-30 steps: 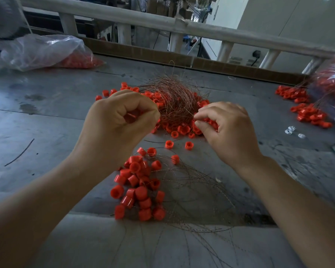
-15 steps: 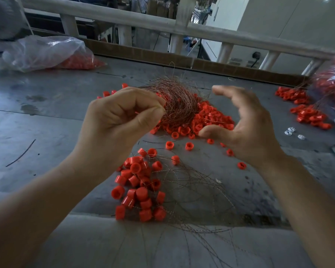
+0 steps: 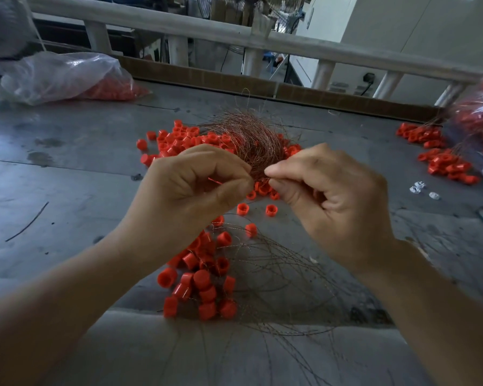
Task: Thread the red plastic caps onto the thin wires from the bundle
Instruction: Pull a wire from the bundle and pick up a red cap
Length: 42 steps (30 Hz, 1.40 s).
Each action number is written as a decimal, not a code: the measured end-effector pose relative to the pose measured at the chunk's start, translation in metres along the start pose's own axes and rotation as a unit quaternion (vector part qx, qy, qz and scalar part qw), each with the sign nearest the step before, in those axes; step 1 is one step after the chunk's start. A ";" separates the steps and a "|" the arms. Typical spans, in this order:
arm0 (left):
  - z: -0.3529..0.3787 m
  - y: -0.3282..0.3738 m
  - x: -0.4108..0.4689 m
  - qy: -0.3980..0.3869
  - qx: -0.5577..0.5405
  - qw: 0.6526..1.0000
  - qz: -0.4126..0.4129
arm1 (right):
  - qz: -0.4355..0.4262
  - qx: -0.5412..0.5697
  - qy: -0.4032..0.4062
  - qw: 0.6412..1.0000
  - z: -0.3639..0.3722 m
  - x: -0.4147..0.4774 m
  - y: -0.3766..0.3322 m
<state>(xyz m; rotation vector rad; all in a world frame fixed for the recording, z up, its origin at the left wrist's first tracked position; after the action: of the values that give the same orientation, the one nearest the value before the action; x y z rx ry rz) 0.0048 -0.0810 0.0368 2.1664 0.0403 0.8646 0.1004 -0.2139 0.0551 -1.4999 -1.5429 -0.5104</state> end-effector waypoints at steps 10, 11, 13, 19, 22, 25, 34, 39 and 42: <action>0.004 -0.008 -0.003 -0.007 0.032 0.999 -0.036 | 0.093 0.020 0.013 0.995 -0.007 0.000 0.008; 0.004 -0.007 -0.002 -0.011 0.043 0.998 -0.032 | 0.092 0.025 0.013 0.995 -0.007 0.001 0.007; 0.003 -0.005 -0.002 -0.019 0.047 0.998 -0.032 | 0.094 0.034 0.009 0.995 -0.006 0.000 0.006; 0.004 -0.004 -0.001 -0.029 0.045 0.998 -0.038 | 0.104 0.042 -0.004 0.994 -0.004 -0.001 0.005; 0.005 -0.005 0.000 -0.027 0.046 0.998 -0.045 | 0.108 0.062 -0.008 0.992 -0.003 -0.001 0.004; 0.006 -0.005 0.000 -0.030 0.047 0.997 -0.044 | 0.102 0.070 -0.020 0.992 0.001 -0.001 0.003; 0.005 -0.003 -0.003 -0.032 -0.012 0.999 -0.037 | 0.127 0.075 -0.067 0.987 0.009 -0.004 0.001; 0.006 -0.003 -0.002 -0.044 -0.105 0.992 -0.058 | 0.134 0.066 -0.054 0.987 0.006 -0.003 0.001; 0.005 -0.005 -0.003 -0.064 -0.148 0.984 -0.071 | 0.140 0.063 -0.049 0.987 0.003 -0.003 0.001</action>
<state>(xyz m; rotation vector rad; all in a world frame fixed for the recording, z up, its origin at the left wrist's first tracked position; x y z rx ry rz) 0.0068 -0.0816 0.0300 1.9083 0.0022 0.6072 0.1004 -0.2126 0.0507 -1.6283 -1.3801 -0.1748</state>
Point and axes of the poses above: each hand's wrist, its own x-axis towards the middle knuckle, its own z-axis out of the palm, y = z × x, the point moved 3 cm from there along x, towards the middle knuckle, and after that the axes turned 12 degrees about x, right-handed, at the moved point
